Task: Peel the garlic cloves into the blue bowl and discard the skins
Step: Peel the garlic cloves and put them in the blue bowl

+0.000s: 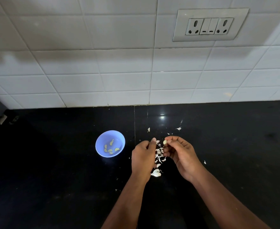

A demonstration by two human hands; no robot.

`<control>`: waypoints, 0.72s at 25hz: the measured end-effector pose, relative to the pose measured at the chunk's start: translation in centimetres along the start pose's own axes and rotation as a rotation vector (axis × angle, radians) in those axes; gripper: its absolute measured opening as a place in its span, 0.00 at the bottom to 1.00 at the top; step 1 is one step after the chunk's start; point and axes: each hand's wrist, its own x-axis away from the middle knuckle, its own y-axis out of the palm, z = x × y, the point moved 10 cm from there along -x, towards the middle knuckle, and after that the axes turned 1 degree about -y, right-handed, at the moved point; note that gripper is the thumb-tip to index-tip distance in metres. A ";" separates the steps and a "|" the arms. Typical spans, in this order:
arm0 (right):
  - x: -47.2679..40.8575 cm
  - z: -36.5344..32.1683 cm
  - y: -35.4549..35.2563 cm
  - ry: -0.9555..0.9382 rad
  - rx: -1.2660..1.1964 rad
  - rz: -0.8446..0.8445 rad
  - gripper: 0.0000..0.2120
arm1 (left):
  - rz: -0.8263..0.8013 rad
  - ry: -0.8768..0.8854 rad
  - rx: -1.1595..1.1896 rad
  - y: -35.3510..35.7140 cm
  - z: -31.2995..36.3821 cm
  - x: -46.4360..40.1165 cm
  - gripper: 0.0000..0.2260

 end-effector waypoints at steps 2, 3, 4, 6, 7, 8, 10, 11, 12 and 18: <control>-0.1 0.0 -0.6 -0.003 0.011 0.021 0.04 | 0.057 0.103 -0.241 -0.9 0.4 -0.3 0.12; -0.2 0.0 -0.9 -0.013 0.053 0.024 0.05 | 0.040 0.123 -0.288 -0.8 0.4 -0.3 0.06; -0.2 0.0 -1.0 -0.024 0.106 0.023 0.07 | 0.035 0.147 -0.336 -0.7 0.6 -0.1 0.08; -0.1 0.0 -1.1 -0.041 0.214 0.014 0.08 | 0.049 0.204 -0.410 -0.8 1.2 0.2 0.10; 0.0 0.0 -1.1 -0.049 0.261 0.011 0.08 | 0.074 0.235 -0.402 -0.9 1.4 0.2 0.08; 0.1 -0.1 -1.0 -0.054 0.295 0.010 0.08 | 0.086 0.250 -0.362 -1.0 1.7 0.4 0.08; 0.2 -0.1 -1.0 -0.053 0.311 0.020 0.06 | 0.087 0.259 -0.236 -1.1 1.9 0.8 0.13; 0.2 0.0 -1.0 -0.048 0.306 0.029 0.06 | 0.083 0.249 -0.181 -1.2 2.0 0.9 0.16; 0.2 0.2 -1.1 -0.040 0.302 0.038 0.06 | 0.083 0.231 -0.139 -1.2 2.0 1.2 0.17; 0.4 1.1 -0.4 -0.012 0.317 0.027 0.05 | 0.066 0.137 -0.031 -1.1 0.7 1.3 0.15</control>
